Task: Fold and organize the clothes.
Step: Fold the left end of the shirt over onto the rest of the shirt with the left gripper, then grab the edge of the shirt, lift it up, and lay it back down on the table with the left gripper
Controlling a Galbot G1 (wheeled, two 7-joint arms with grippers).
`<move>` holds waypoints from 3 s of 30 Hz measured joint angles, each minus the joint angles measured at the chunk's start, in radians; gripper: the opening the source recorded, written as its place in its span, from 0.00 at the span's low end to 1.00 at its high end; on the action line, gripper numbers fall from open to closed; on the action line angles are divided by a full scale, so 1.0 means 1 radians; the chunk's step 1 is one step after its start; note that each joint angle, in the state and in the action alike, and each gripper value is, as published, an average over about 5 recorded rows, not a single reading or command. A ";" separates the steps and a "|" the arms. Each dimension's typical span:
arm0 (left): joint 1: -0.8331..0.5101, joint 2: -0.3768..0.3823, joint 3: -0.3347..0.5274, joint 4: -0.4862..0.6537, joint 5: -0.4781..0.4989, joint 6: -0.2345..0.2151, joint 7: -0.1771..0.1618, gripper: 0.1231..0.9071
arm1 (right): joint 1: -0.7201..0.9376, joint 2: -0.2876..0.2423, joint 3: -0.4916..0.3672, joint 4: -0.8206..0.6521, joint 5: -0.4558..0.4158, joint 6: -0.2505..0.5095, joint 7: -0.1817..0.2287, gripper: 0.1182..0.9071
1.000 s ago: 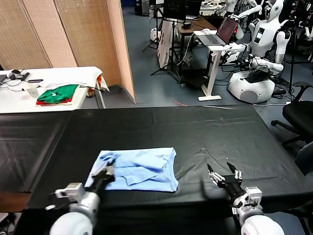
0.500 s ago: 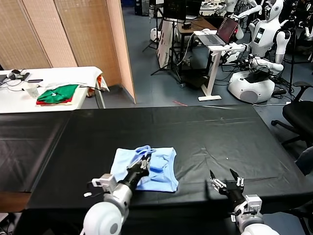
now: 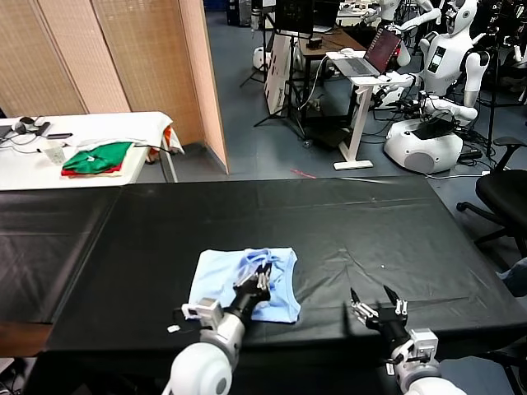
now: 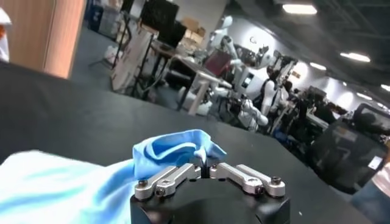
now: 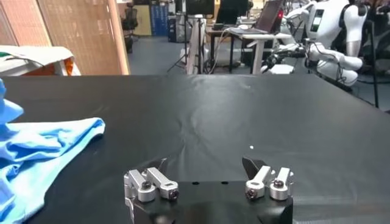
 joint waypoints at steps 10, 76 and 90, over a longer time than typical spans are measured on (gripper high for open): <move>0.023 -0.051 0.032 0.080 0.077 -0.038 0.008 0.35 | -0.006 -0.063 -0.045 0.063 0.016 -0.002 -0.032 1.00; 0.123 0.059 -0.419 0.068 -0.181 -0.075 0.141 1.00 | 0.063 -0.161 -0.126 0.026 0.103 0.011 0.077 1.00; 0.123 0.013 -0.397 0.102 -0.225 -0.076 0.157 0.91 | 0.050 -0.141 -0.117 0.018 0.105 0.034 0.073 1.00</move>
